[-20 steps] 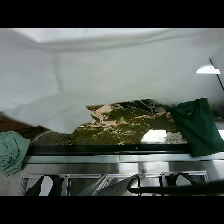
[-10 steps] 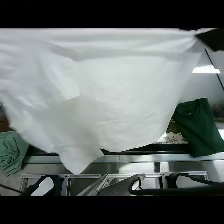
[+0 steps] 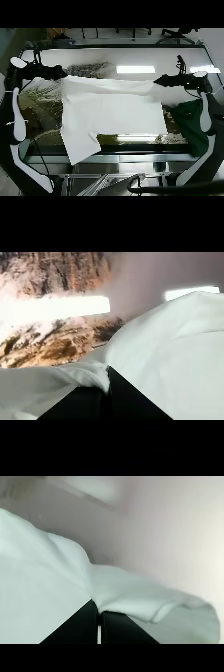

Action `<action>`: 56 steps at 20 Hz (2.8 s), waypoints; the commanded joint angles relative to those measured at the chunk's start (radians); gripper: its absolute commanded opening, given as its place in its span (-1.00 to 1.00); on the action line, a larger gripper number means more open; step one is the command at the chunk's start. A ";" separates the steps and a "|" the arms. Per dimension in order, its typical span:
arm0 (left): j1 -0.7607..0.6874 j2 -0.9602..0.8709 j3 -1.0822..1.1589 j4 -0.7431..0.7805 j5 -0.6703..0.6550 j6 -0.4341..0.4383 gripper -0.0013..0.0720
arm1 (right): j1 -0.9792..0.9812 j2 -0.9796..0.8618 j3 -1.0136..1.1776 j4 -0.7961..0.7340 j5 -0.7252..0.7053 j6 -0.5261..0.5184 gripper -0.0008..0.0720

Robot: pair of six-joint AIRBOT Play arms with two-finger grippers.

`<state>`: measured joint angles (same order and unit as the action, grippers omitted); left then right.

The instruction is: Fold the shirts.

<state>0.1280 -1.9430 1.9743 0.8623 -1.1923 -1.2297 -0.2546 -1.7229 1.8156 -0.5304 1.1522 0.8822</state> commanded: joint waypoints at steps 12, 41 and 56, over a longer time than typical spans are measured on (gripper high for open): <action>-0.051 -0.075 0.032 0.199 0.024 -0.107 -0.92 | -0.039 -0.189 0.236 -0.109 0.019 0.100 -0.94; 0.108 0.410 -0.801 0.262 -0.340 -0.249 0.86 | -0.257 0.431 -0.533 -0.219 0.322 0.141 -0.17; 0.134 0.572 -1.380 -0.077 0.066 0.043 -0.22 | -0.316 0.569 -0.938 -0.235 0.153 0.086 0.23</action>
<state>0.2604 -1.3743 0.5945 0.8200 -1.1473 -1.2354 -0.5701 -1.1519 0.8886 -0.7517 1.3136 0.9710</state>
